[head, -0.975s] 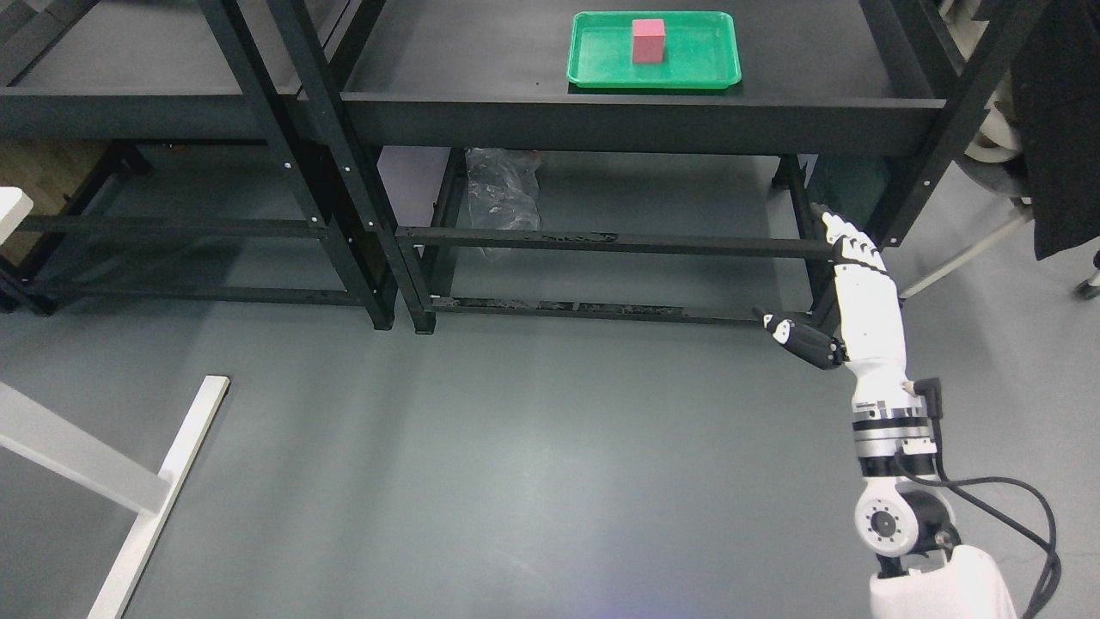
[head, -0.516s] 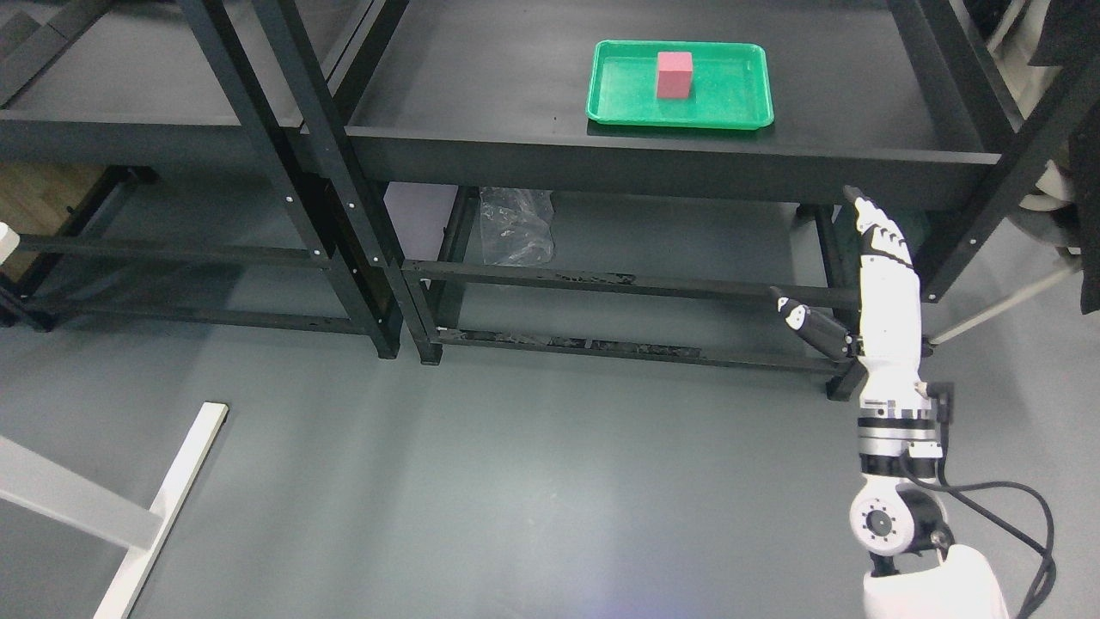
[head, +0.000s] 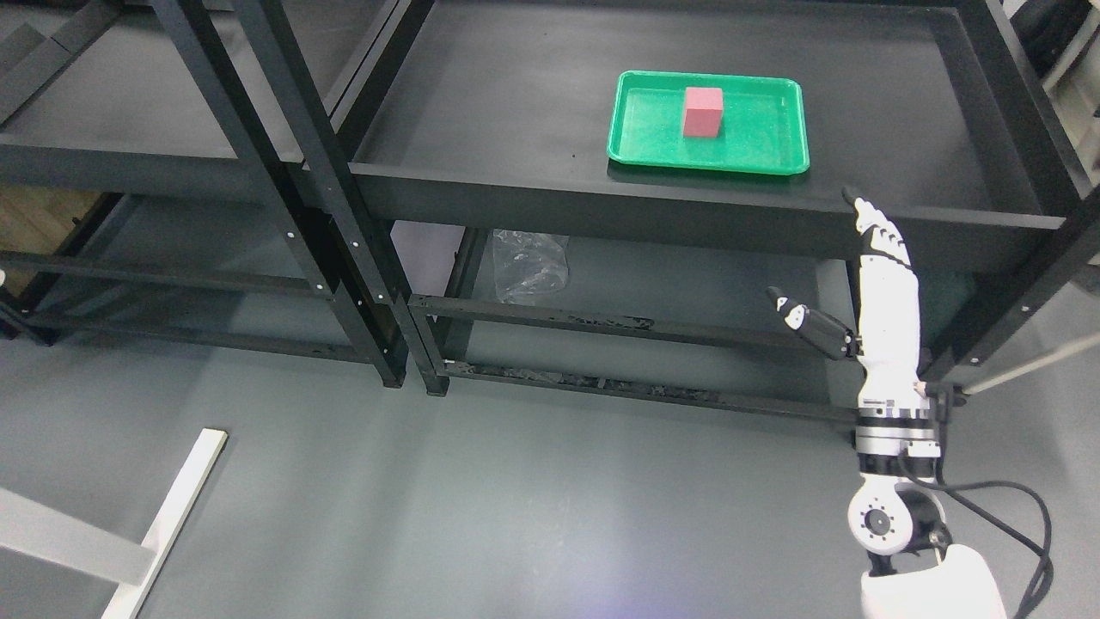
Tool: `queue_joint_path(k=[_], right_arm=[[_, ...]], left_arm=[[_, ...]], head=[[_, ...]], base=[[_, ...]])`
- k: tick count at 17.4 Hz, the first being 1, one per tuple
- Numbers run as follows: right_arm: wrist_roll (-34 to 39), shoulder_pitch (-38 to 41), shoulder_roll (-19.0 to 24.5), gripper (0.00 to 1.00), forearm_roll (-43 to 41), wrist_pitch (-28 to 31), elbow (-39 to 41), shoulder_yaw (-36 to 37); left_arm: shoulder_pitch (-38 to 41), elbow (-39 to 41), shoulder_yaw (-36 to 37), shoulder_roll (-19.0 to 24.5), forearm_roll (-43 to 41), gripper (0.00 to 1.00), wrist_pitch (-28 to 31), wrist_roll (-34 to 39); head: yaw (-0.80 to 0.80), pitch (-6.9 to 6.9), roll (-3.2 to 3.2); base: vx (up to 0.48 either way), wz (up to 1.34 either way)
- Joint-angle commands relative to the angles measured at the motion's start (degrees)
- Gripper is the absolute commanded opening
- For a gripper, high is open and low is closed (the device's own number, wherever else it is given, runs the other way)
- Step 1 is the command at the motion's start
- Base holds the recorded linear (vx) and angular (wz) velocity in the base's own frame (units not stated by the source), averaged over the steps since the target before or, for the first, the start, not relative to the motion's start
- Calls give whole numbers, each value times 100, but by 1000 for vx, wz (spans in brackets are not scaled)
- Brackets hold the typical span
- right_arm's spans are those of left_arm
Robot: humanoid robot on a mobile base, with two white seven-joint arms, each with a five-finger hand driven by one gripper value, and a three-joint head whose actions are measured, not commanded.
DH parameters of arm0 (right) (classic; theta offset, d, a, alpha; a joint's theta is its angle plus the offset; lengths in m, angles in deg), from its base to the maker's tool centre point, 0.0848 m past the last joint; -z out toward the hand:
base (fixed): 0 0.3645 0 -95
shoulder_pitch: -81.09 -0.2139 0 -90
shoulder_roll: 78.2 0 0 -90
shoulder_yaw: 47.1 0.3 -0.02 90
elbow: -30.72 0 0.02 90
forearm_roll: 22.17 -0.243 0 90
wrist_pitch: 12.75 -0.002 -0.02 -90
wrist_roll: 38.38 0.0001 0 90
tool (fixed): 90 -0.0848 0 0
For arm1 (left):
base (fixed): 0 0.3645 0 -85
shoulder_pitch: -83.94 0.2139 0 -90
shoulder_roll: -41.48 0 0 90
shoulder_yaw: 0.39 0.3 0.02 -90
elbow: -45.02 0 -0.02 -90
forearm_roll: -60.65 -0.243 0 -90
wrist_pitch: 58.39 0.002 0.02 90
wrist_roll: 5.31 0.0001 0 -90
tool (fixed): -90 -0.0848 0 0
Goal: Pick pink block from left shelf to tray
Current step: 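Drive toward the shelf, bringing the right hand beside the green tray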
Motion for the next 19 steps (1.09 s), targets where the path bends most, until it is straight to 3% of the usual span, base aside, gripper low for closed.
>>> queue_joint_path(k=[1, 12, 19], right_arm=[[31, -35, -78, 100, -175, 68, -4, 124], [171, -44, -78, 99, -175, 85, -4, 124], [1172, -61, -78, 99, -149, 129, -4, 115]], left_arm=[[114, 100, 0, 100, 0, 100, 1, 1], [114, 100, 0, 100, 0, 100, 1, 1], [114, 100, 0, 100, 0, 100, 1, 1]], head=[[0, 0, 0], [0, 0, 0], [0, 0, 0]], base=[[227, 73], [233, -3], [229, -95]])
